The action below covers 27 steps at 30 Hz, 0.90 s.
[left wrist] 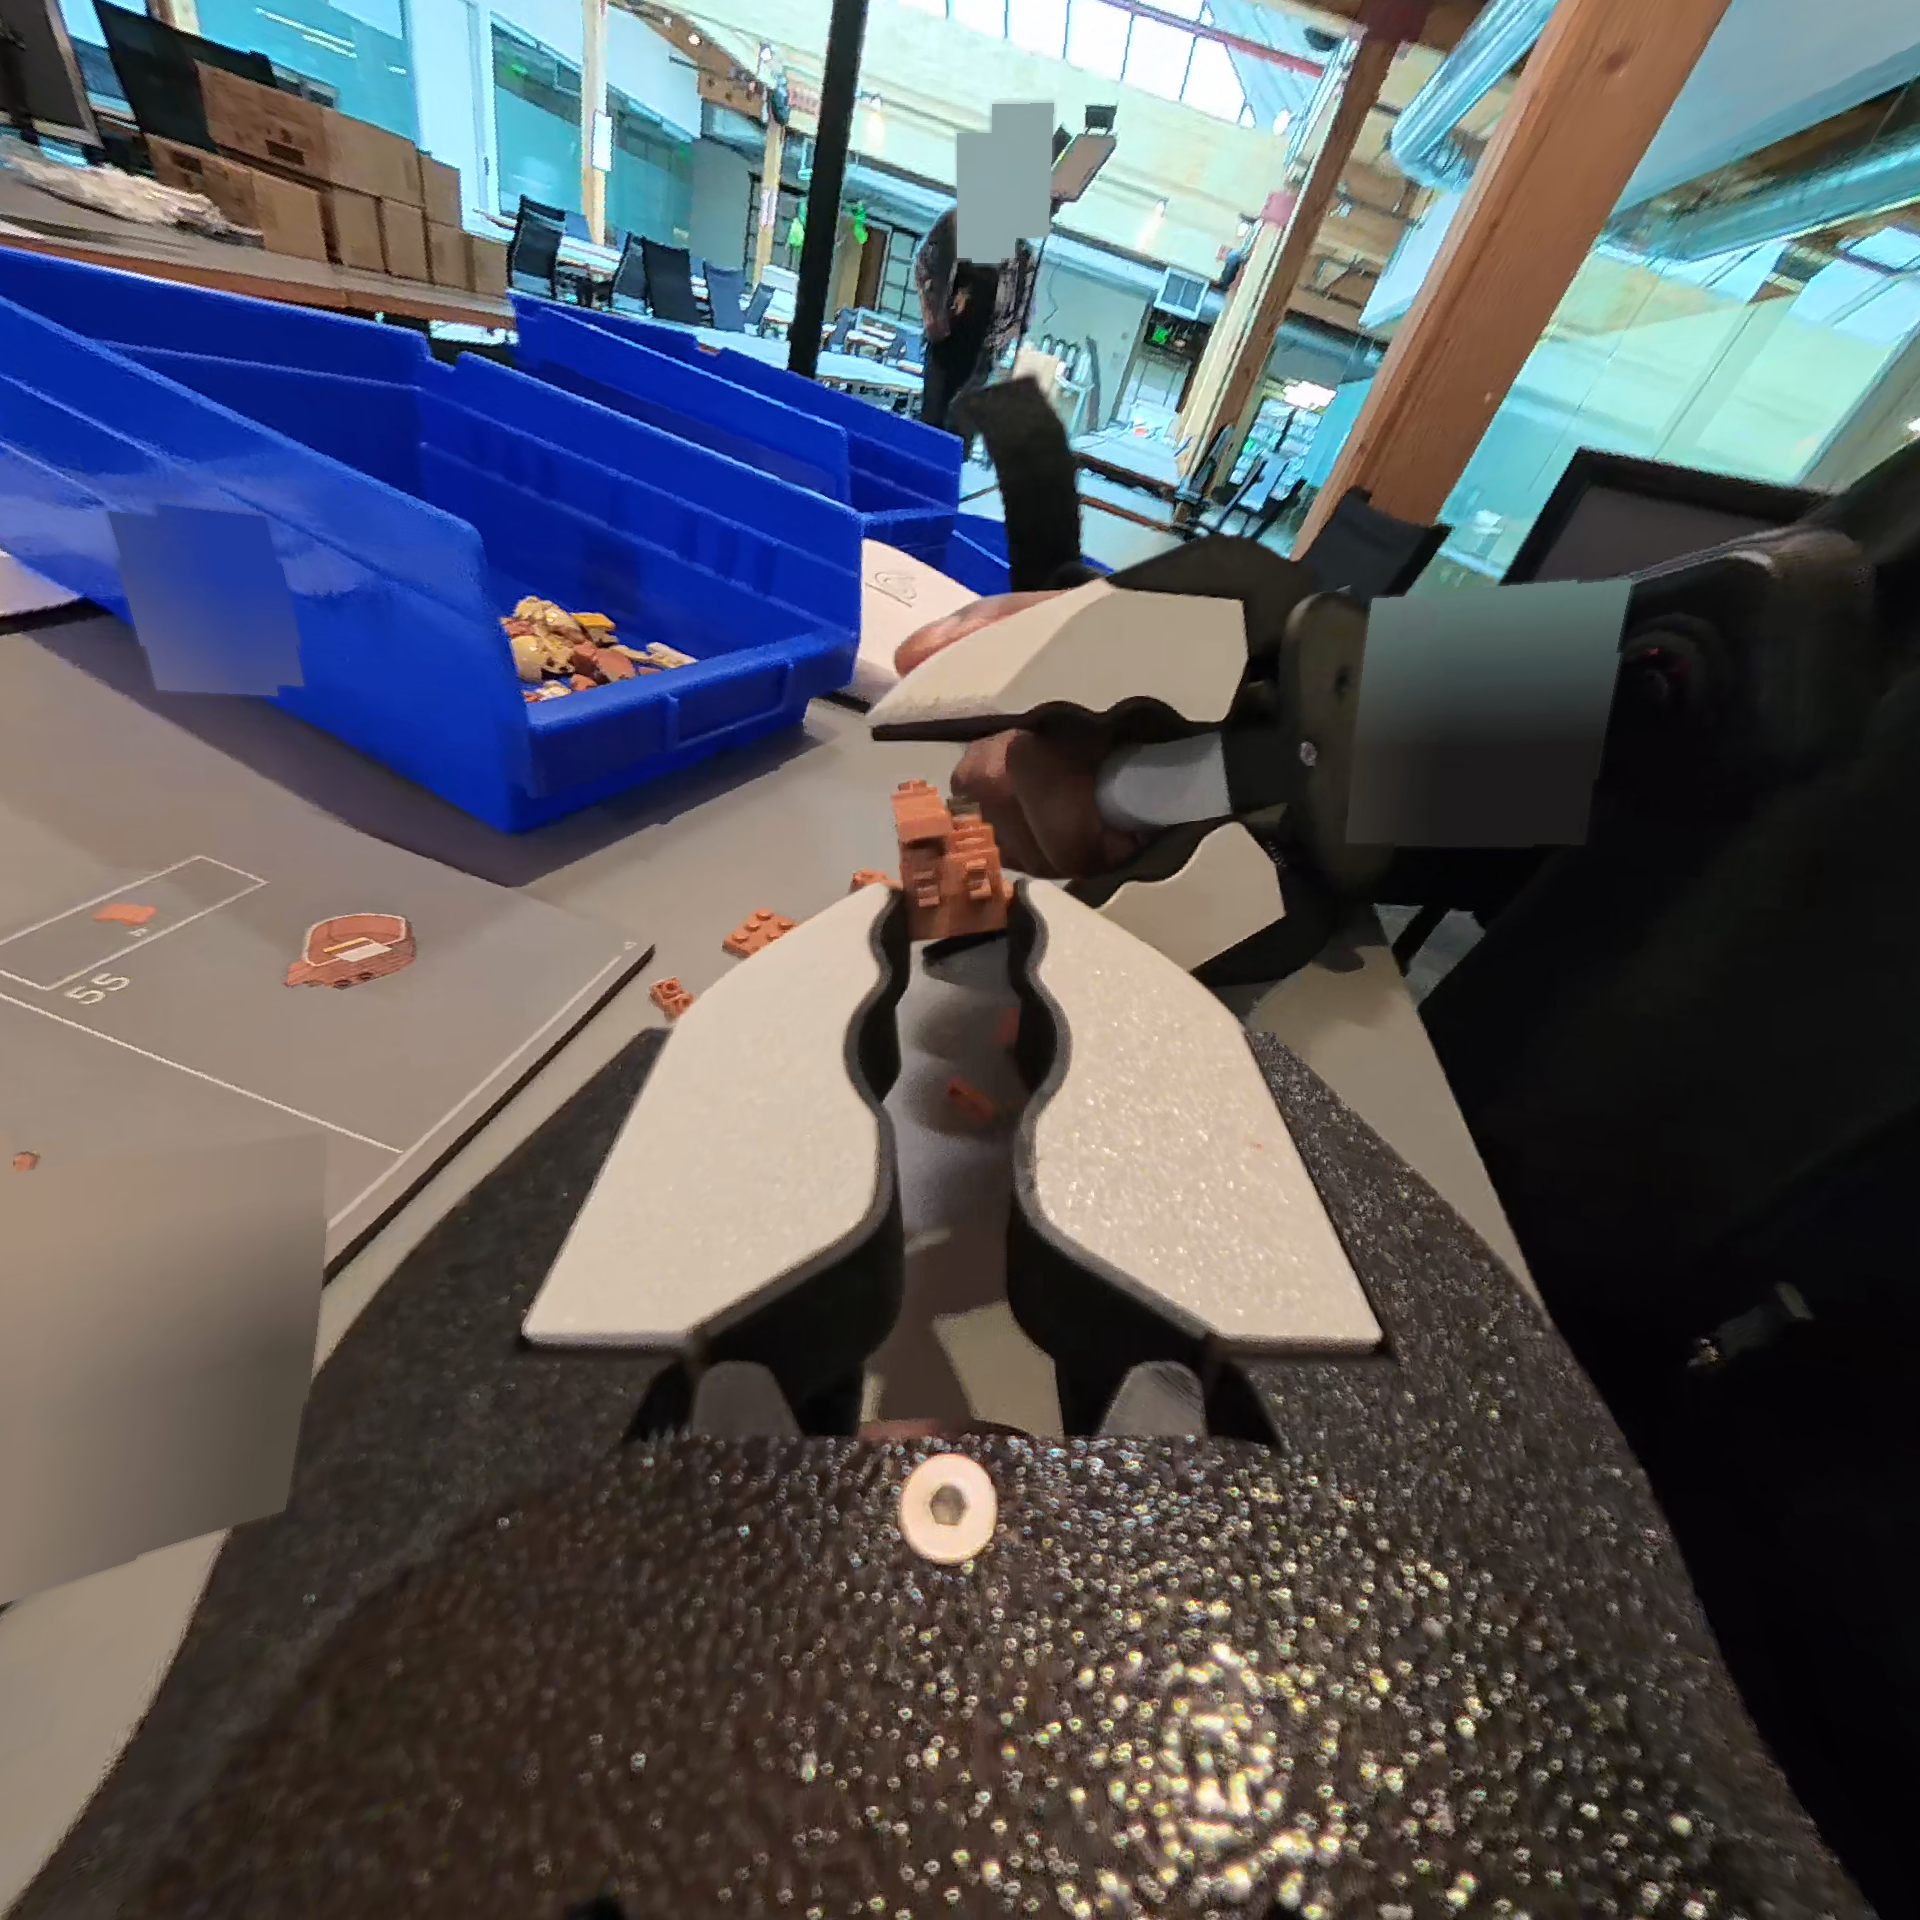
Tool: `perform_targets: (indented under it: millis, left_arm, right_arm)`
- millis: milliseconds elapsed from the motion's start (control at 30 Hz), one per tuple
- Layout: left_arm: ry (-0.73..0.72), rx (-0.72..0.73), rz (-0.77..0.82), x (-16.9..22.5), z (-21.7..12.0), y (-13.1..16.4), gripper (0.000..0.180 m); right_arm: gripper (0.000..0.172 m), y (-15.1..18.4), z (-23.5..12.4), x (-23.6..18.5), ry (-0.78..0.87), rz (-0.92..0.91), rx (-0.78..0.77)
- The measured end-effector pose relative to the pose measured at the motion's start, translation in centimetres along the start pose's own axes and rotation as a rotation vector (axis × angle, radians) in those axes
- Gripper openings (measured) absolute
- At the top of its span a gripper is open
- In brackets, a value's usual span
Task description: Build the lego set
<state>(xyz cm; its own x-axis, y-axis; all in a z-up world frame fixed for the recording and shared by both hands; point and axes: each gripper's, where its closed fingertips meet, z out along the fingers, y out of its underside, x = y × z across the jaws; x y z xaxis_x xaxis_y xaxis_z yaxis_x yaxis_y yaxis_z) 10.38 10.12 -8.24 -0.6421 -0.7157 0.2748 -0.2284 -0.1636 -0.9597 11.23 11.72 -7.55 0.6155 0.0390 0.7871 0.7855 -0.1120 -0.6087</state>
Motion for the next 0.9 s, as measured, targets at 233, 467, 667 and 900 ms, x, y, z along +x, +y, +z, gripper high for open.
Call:
perform_targets:
  millis: [233, 467, 667, 900]
  left_arm:
    - [0.078, 0.009, -0.045, 0.8, 0.1, -0.1, 0.017]
    - [0.079, -0.036, -0.045, 1.0, 0.4, 0.5, 0.018]
    - [0.062, -0.088, -0.035, 0.9, 0.6, 1.2, 0.017]
    - [0.059, -0.128, -0.035, 1.0, 0.8, 1.7, 0.017]
  right_arm:
    - [0.027, -0.4, -0.3, -0.4, -0.043, 0.015, 0.018]
    - [0.027, 0.1, -0.5, -0.8, -0.046, -0.159, -0.01]
    - [0.027, 0.6, -0.7, -1.3, -0.097, -0.22, -0.031]
    - [0.026, 0.7, -0.7, -1.6, -0.114, -0.291, -0.041]
